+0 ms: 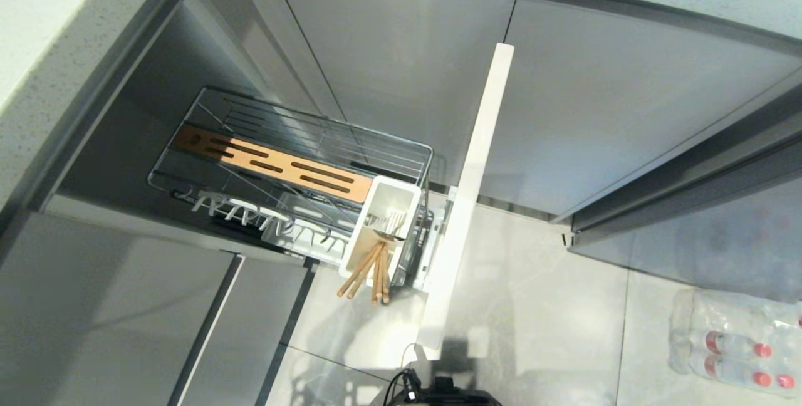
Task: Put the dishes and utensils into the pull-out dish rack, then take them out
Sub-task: Take the chopsticks out of the cupboard
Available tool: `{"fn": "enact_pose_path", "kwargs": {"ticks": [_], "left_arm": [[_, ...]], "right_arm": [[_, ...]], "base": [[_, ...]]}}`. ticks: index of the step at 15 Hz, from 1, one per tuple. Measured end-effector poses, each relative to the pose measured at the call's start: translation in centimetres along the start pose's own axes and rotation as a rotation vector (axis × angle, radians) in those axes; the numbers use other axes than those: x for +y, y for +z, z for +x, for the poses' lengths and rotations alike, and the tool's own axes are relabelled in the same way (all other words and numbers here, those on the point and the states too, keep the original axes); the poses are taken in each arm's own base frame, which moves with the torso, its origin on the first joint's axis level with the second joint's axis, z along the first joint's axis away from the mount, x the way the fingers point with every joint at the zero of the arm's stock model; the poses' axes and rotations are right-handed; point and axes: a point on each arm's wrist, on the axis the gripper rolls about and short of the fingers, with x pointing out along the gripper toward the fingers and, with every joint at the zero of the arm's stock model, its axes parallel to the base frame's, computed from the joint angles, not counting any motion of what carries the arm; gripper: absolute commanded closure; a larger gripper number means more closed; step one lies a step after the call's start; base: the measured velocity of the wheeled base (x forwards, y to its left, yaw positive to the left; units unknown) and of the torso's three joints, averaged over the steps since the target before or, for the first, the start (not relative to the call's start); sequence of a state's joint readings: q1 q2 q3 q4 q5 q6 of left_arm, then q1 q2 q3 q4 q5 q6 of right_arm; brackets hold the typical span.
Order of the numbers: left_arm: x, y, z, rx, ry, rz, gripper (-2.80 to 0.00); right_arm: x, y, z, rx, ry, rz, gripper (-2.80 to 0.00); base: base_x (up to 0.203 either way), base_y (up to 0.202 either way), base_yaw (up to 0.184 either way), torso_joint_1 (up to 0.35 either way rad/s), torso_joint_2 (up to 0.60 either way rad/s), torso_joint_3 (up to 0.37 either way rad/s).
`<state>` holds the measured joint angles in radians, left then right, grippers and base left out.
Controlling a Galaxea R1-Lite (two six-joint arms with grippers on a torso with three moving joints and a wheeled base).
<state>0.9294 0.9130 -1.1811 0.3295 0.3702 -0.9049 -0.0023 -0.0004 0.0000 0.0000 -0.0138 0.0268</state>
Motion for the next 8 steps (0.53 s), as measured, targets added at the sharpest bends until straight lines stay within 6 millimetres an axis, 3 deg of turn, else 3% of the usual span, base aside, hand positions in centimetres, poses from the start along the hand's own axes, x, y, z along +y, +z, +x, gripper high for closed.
{"fn": "enact_pose_path", "kwargs": {"ticks": [1, 2, 8], "left_arm": [[0.05, -0.06, 0.03, 0.003, 0.0, 0.004, -2.32], [0.1, -0.12, 0.06, 0.007, 0.0, 0.007, -2.8], [0.06, -0.25, 0.1, 0.046, -0.03, 0.008, -2.8]], "right_arm": [[0.0, 0.0, 0.0, 0.0, 0.0, 0.0, 0.0], [0.0, 0.0, 0.0, 0.0, 0.0, 0.0, 0.0], [0.0, 0.0, 0.0, 0.0, 0.0, 0.0, 0.0]], "base": [[0.0, 0.0, 0.0, 0.0, 0.0, 0.0], [0.0, 0.0, 0.0, 0.0, 0.0, 0.0], [0.0, 0.0, 0.0, 0.0, 0.0, 0.0]]}}
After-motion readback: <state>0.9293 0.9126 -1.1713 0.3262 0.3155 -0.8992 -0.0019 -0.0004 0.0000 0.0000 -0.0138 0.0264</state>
